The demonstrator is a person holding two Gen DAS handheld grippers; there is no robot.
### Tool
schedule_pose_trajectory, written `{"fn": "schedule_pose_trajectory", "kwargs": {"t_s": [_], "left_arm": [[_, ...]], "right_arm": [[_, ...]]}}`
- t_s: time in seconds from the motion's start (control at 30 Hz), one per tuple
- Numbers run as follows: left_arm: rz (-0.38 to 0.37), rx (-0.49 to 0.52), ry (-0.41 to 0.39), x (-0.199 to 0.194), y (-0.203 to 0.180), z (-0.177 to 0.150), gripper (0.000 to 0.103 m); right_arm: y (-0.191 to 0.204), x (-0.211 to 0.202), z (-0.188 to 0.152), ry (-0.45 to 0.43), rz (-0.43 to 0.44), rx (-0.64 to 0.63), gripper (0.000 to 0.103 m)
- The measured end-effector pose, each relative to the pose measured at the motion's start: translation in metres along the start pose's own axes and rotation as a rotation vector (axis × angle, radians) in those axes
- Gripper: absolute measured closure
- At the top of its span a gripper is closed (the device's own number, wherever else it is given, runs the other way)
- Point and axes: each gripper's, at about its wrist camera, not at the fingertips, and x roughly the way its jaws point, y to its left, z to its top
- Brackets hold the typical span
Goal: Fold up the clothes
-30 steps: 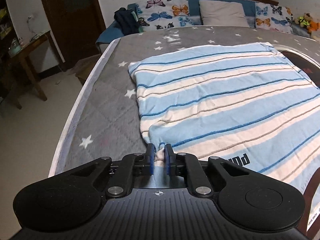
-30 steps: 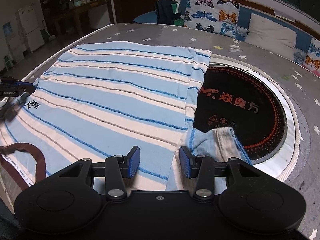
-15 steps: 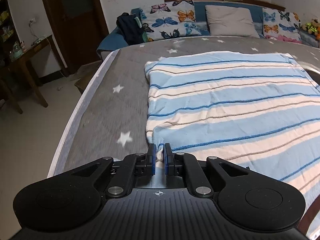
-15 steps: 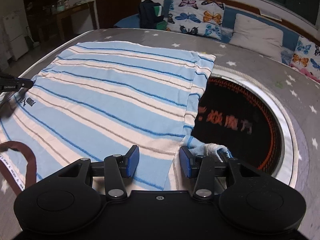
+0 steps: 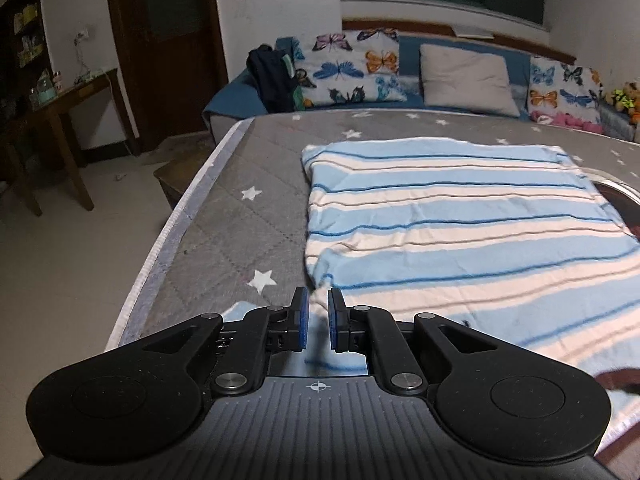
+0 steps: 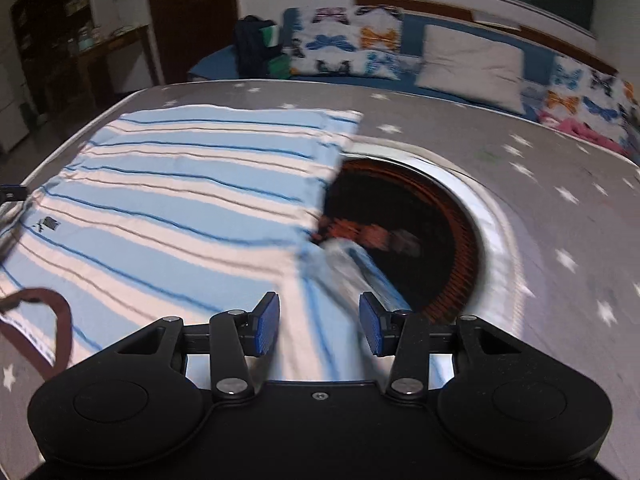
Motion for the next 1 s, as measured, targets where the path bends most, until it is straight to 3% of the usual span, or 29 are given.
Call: {"fn": "schedule_pose_trajectory", "kwargs": {"t_s": [0.33,0.43,0.57,0.7,0.83,1.0], "left_arm": [[-0.029,0.009,-0.016,-0.048,-0.023,-0.036,0.078],[-0.025,-0.007,-0.022,-0.056,-0.022,-0.042,0.071],[-0.02,-0.025,-0.017,-0.06,-0.02,-0.048,0.07],[-0.013,-0.033,-0.009,-0.06,-0.018,-0.052,0.07],[-0.009,-0.054,-0.001,-0.059,-0.015,-0.057,0.07],[0.01,-0.097,0.006,-0.062,-0.006,-0.063,0.068]], "right_arm": [[-0.042,-0.017,-0.038,0.002,-0.035,0.164,0.056],[-0.043,-0.015,-0.04,-0.006,-0.029,0.181,0.056],[-0.039,-0.014,-0.043,-0.024,-0.035,0.18,0.056],[-0.039,-0.015,-0.043,-0.025,-0.021,0.19,0.086],[-0.035,-0.024,-0.036,-0.063,0.003,0.186,0.089],[-0.013,-0.042,-0.014,-0.136,0.116,0.167,0.089]]}}
